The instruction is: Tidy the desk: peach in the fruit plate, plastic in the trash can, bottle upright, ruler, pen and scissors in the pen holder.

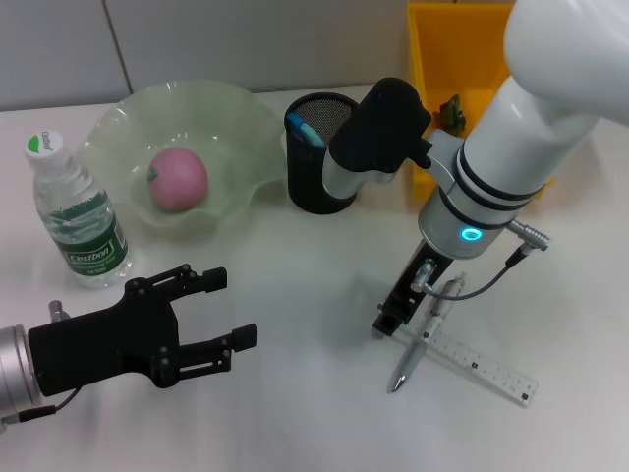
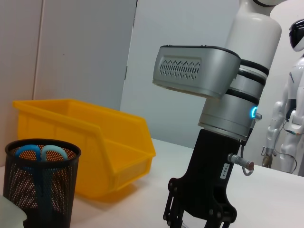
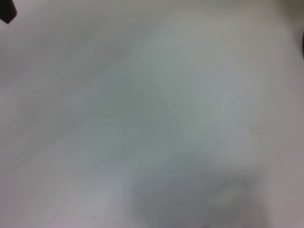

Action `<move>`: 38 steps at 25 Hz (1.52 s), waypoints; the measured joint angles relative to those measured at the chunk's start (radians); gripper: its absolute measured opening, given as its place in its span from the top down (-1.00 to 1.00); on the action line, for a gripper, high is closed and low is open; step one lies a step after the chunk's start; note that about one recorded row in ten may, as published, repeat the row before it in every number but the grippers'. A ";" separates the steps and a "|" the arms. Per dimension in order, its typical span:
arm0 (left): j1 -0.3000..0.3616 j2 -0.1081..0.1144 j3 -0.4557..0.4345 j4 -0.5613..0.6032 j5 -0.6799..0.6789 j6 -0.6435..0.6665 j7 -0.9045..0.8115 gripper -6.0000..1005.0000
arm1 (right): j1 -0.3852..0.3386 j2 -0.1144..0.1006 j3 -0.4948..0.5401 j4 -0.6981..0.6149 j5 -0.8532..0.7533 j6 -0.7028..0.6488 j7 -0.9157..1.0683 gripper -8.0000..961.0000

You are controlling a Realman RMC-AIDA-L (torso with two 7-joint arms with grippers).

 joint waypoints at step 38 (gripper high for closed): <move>-0.003 0.001 -0.002 0.012 0.000 0.001 -0.012 -0.62 | -0.129 -0.008 0.381 -0.434 0.166 -0.045 -0.107 0.14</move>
